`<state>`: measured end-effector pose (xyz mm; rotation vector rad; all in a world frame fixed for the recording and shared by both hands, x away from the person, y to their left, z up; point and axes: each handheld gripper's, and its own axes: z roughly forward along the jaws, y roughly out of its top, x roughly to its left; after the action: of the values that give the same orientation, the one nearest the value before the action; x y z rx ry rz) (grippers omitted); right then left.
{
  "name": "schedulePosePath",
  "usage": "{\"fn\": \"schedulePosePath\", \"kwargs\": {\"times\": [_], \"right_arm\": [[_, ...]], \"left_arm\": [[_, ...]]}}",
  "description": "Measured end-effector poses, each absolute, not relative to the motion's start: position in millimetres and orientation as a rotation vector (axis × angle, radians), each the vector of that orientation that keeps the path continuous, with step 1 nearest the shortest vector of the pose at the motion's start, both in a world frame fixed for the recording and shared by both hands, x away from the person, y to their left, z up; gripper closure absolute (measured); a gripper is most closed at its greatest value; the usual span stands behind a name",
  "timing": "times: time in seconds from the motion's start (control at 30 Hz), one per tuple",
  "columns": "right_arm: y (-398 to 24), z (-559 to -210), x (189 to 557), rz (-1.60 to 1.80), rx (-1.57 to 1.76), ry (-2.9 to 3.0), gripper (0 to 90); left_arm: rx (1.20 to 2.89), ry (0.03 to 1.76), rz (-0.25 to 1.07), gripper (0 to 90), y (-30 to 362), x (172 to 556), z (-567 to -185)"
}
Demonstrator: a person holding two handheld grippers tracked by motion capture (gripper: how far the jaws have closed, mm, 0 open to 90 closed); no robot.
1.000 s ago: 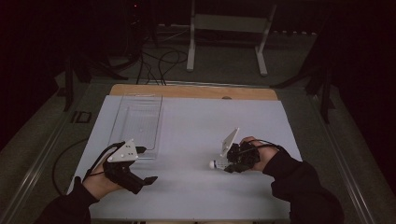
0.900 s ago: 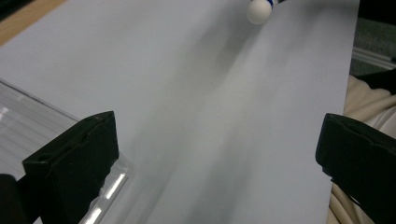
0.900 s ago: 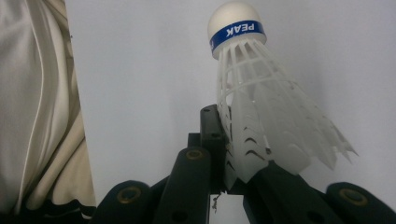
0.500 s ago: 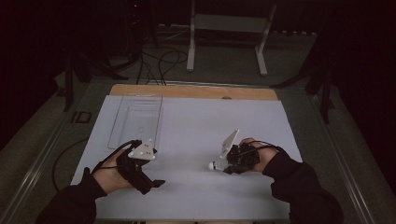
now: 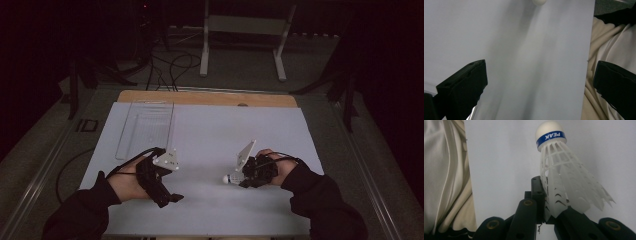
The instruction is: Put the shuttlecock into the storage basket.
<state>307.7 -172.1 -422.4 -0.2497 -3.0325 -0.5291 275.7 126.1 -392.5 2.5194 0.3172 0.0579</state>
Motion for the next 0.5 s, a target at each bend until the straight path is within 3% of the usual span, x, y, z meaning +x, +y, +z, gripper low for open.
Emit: {"fn": "schedulePosePath", "kwargs": {"times": [0.5], "right_arm": [[-170.1, -424.3, 304.8, -0.545, -0.225, -3.024, 89.8]], "left_arm": [[2.574, 0.280, 0.007, 0.1, 106.0, 290.7, -388.0]]}}
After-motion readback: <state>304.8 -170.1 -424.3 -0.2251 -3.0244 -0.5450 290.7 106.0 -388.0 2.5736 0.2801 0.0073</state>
